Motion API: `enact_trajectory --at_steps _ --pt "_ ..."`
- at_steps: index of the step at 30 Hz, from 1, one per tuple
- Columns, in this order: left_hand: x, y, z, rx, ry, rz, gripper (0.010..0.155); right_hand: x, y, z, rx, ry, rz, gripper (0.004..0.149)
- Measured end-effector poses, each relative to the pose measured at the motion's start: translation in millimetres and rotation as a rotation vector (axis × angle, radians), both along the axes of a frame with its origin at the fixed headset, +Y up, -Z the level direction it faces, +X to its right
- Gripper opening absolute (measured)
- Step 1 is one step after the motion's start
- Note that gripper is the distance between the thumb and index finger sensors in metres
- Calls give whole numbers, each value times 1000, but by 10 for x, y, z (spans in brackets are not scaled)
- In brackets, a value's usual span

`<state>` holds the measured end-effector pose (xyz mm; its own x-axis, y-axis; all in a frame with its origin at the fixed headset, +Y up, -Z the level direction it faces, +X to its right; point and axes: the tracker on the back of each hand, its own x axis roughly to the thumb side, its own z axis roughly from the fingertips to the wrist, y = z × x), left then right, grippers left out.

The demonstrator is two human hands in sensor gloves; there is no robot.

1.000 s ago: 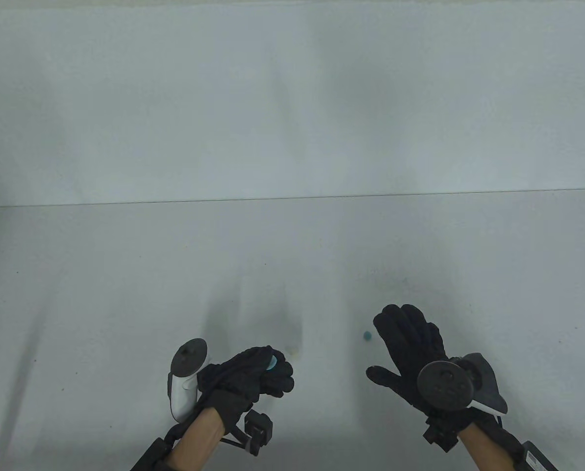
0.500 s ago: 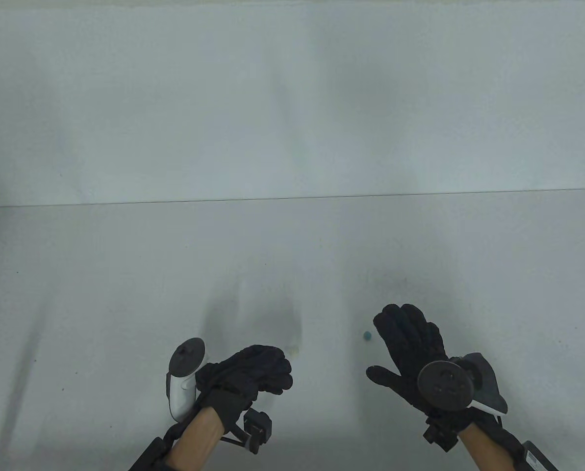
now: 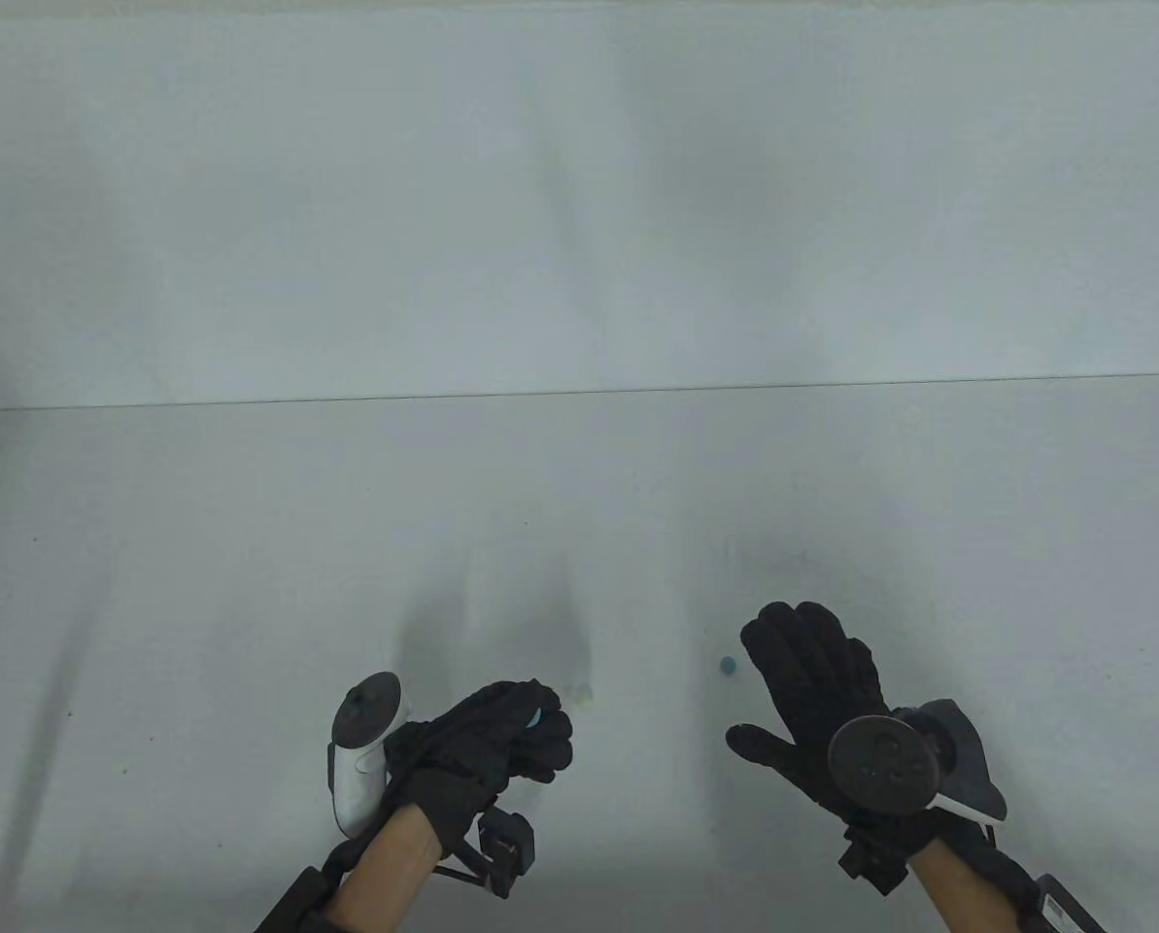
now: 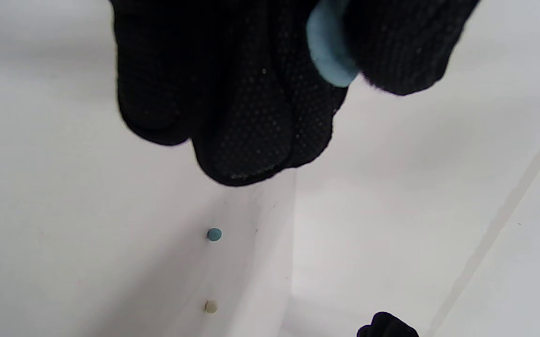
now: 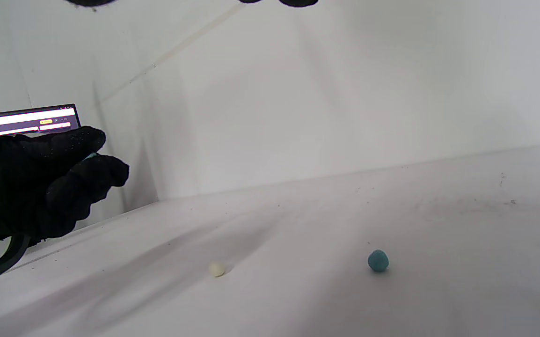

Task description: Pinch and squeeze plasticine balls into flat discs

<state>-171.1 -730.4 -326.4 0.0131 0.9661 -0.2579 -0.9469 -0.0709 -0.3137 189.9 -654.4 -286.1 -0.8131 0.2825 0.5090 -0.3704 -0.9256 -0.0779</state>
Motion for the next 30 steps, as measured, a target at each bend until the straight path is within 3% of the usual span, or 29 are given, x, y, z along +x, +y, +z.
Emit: enact_trajectory --at_steps 9,10,11,12,15,19,25,30 --pt "3 29 21 19 26 -31 42 -3 1 2 -1 2 3 83" --pt "14 22 20 23 -1 -7 48 -3 3 4 1 1 3 84" --pt "44 10 16 22 -66 60 70 -2 9 7 4 1 1 84" --pt "59 -1 16 5 -117 119 82 -1 10 7 5 2 -1 84" --pt "102 -24 24 -6 -132 209 90 -2 6 5 0 1 3 84" --pt "89 -50 2 -2 -127 171 82 2 11 4 2 0 -1 83" --pt "54 -42 -16 8 -63 56 51 0 12 2 2 1 1 84" --pt "23 -23 -20 28 -29 -2 48 0 23 11 9 3 -3 83"
